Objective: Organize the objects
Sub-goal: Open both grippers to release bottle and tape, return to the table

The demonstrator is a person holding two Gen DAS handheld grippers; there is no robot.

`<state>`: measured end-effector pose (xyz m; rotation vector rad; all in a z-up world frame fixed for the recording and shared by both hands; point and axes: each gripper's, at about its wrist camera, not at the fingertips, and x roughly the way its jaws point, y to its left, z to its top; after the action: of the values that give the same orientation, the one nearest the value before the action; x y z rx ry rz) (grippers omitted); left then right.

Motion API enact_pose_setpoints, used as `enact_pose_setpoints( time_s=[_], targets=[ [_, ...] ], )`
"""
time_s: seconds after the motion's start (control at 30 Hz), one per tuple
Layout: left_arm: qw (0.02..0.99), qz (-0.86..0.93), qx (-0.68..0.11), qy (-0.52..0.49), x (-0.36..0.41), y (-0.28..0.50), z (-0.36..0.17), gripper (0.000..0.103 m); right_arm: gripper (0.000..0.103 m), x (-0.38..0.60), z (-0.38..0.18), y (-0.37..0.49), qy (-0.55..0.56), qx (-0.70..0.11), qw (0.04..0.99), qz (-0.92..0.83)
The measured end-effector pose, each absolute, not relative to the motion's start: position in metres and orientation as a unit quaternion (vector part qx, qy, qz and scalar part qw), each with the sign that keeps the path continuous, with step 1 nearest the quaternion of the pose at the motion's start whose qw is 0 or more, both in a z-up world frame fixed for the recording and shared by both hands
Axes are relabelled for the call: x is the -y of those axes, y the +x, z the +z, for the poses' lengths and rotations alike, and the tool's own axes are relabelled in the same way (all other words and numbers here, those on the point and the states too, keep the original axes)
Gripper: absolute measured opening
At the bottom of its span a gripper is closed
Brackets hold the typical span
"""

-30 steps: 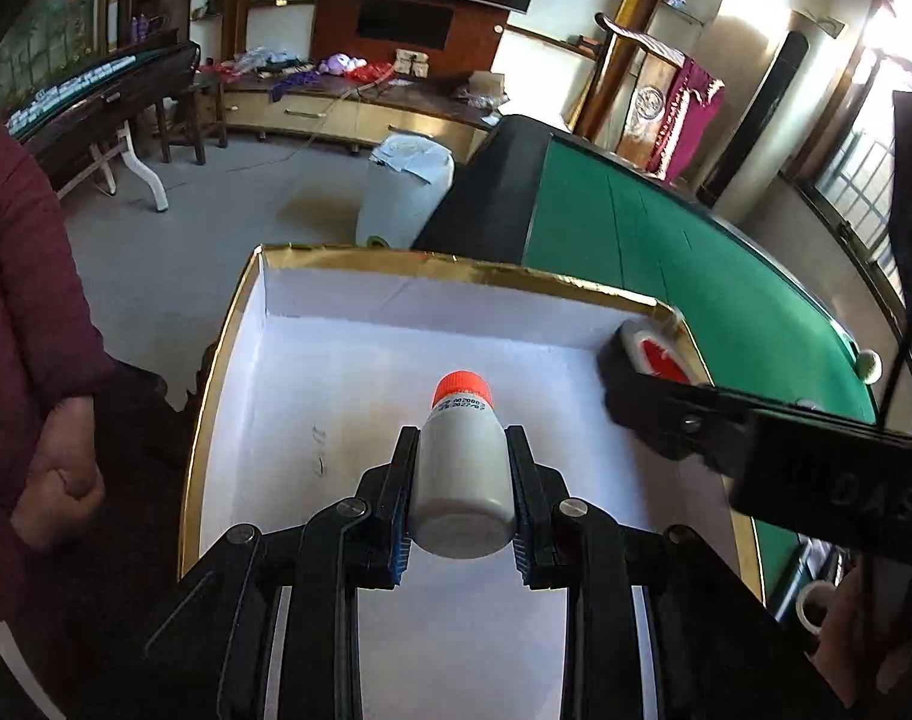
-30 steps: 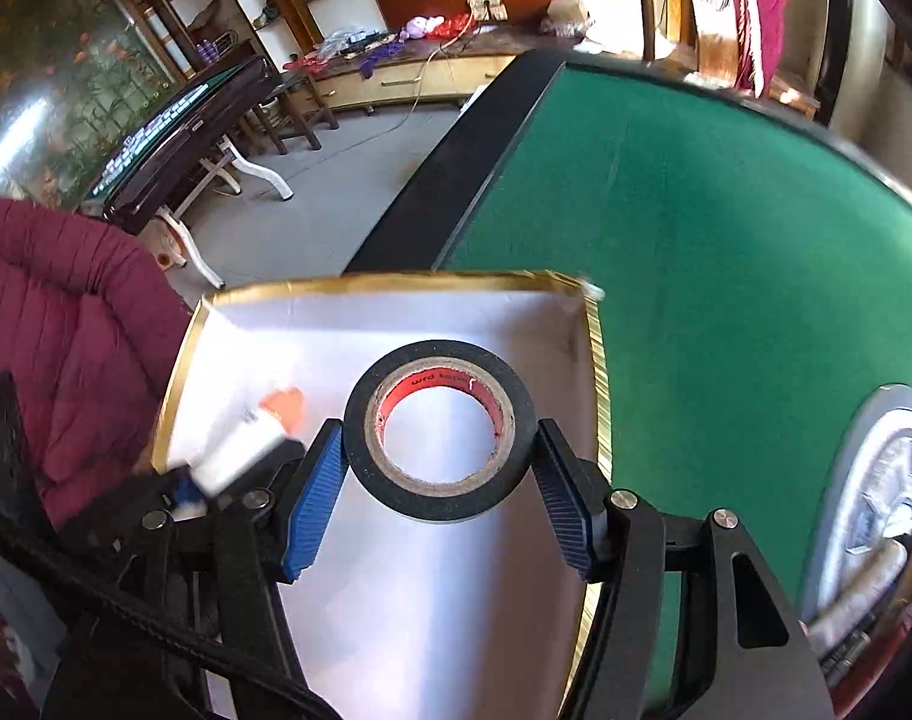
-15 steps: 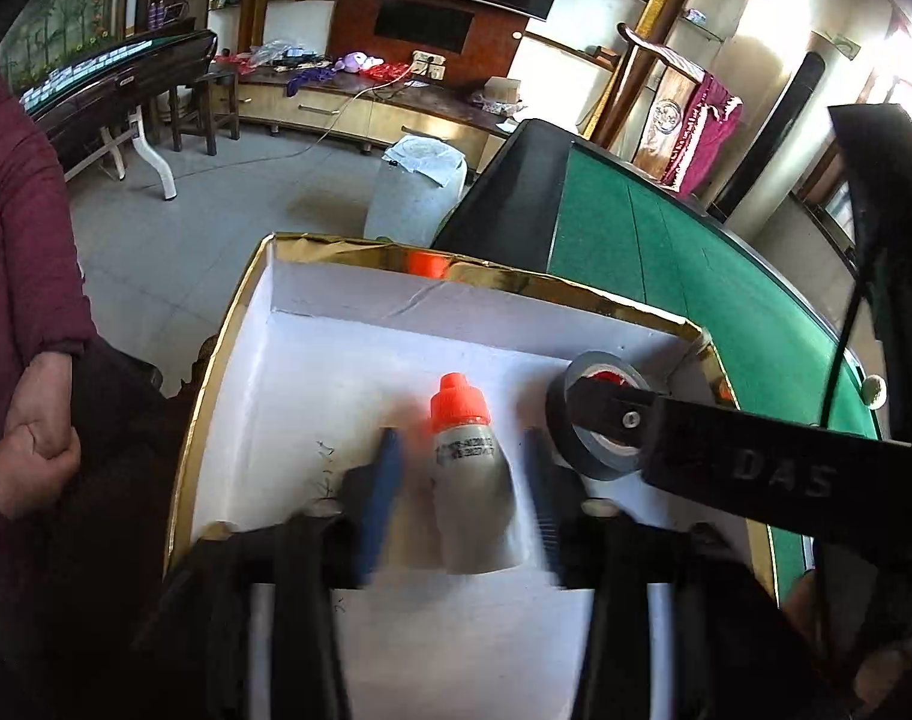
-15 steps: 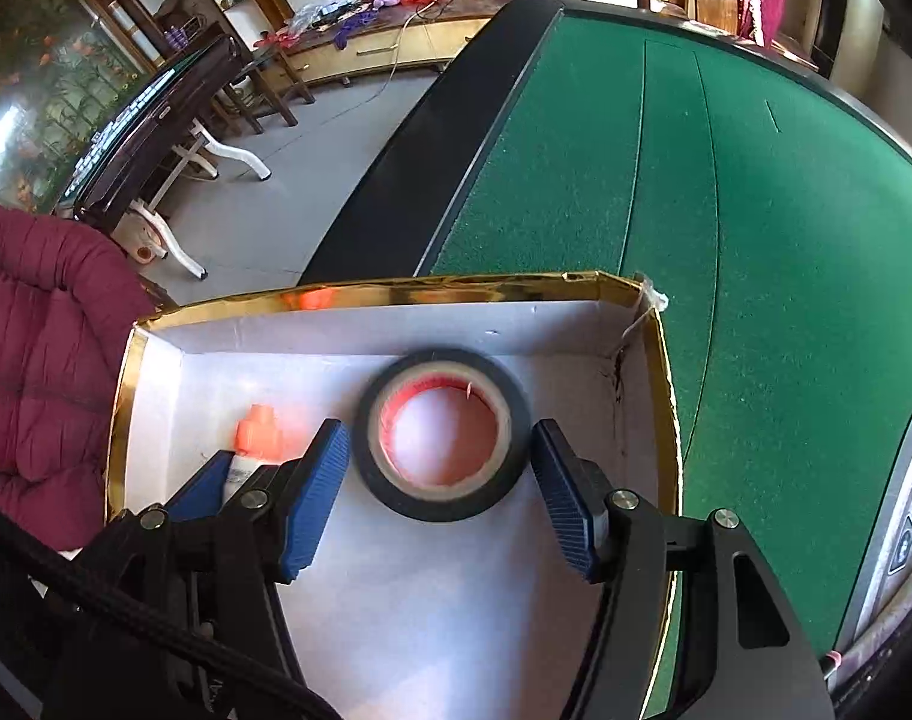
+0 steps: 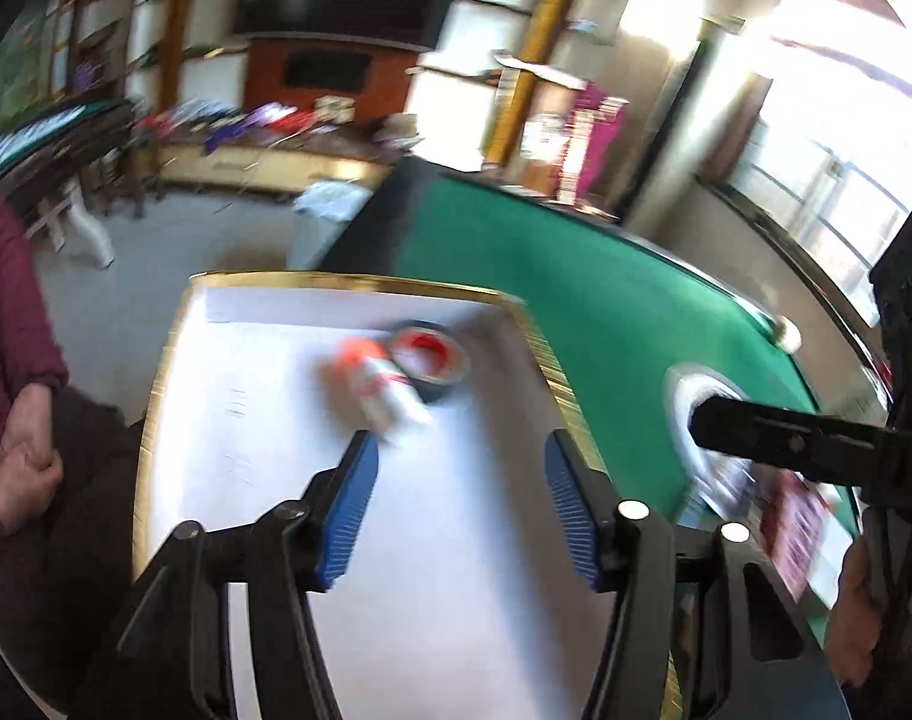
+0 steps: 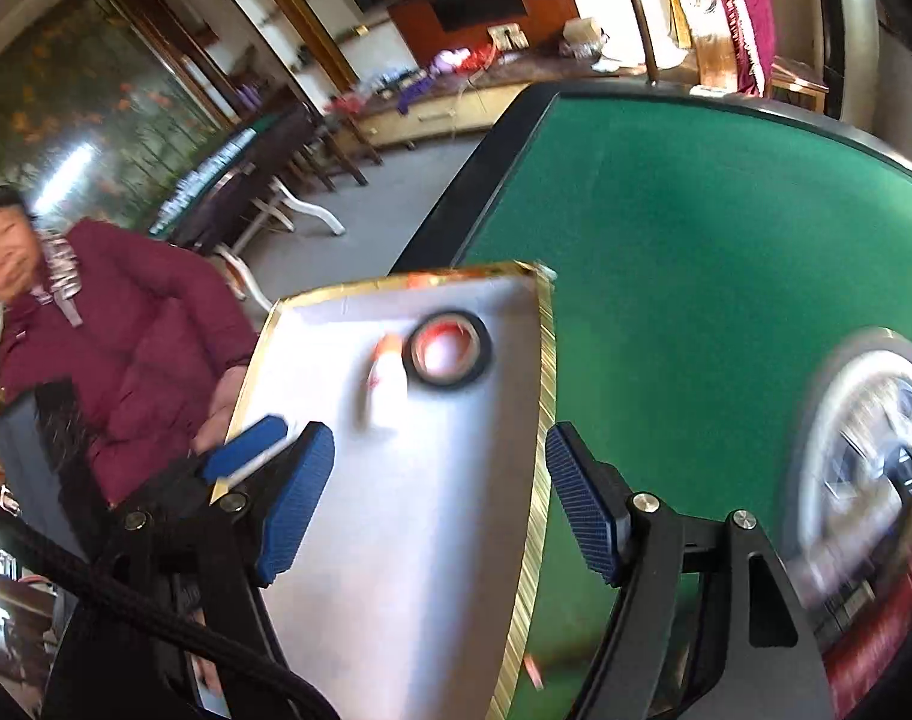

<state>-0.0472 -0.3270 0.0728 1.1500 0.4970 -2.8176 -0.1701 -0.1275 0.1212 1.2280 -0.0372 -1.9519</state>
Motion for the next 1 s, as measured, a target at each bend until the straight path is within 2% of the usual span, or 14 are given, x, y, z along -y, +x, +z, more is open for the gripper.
enact_pose_setpoints(
  time_s=[0.1,0.27,0.43,0.57,0.8,0.9,1.0],
  targets=[
    [-0.022,-0.919,-0.122,0.373,0.277,-0.037,0.080,0.054,0.074,0.067,0.132,-0.141,0.463,0.022,0.410,-0.785],
    [-0.103,-0.903,-0.078,0.410,0.201,-0.037,0.069,0.054,0.081,-0.018,0.133,-0.104,0.419,0.032,0.390,-0.819],
    [-0.097,-0.885,-0.056,0.452,0.144,-0.051,0.050,0.054,0.081,-0.075,0.110,-0.105,0.408,0.051,0.370,-0.833],
    [-0.072,-0.875,-0.038,0.476,0.127,-0.056,0.033,0.054,0.081,-0.118,0.104,-0.111,0.404,0.081,0.374,-0.831],
    [-0.070,-0.883,-0.083,0.456,0.118,-0.056,0.021,0.052,0.081,-0.155,0.107,-0.114,0.397,0.112,0.378,-0.829],
    [-0.081,-0.886,-0.104,0.444,0.120,-0.044,0.023,0.039,0.081,-0.170,0.102,-0.114,0.397,0.121,0.366,-0.833],
    [-0.110,-0.885,-0.113,0.439,0.118,-0.026,0.024,0.037,0.081,-0.179,0.094,-0.115,0.403,0.129,0.354,-0.834]
  ],
)
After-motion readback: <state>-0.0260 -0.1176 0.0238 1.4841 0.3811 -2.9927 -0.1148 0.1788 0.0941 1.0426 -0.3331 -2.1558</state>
